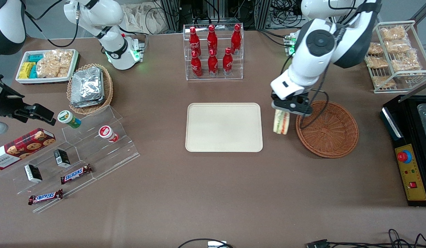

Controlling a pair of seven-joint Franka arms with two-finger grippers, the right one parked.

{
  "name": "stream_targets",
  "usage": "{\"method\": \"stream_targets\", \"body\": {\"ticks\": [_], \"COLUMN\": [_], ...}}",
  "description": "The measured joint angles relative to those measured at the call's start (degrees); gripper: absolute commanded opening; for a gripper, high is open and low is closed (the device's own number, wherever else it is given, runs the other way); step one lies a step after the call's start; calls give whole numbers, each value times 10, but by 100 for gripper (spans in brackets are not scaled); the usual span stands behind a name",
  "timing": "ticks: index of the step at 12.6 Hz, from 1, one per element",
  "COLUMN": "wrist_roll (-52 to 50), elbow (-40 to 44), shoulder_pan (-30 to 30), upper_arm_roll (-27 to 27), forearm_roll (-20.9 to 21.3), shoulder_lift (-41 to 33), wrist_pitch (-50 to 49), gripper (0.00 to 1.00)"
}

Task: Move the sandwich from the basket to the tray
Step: 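Carry the held sandwich over the cream tray with the left gripper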

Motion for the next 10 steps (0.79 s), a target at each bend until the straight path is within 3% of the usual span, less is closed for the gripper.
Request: {"method": "stream_targets", "body": {"ticks": [4,10], "wrist_roll": [-73,-239], "elbow": [9,10], "shoulder_pan": [-14,-54], "upper_arm_roll": [-48,-49], "forearm_roll": [14,138], "shoulder_lift": [58,177], "wrist_pitch": [43,122], "gripper": [0,0]}}
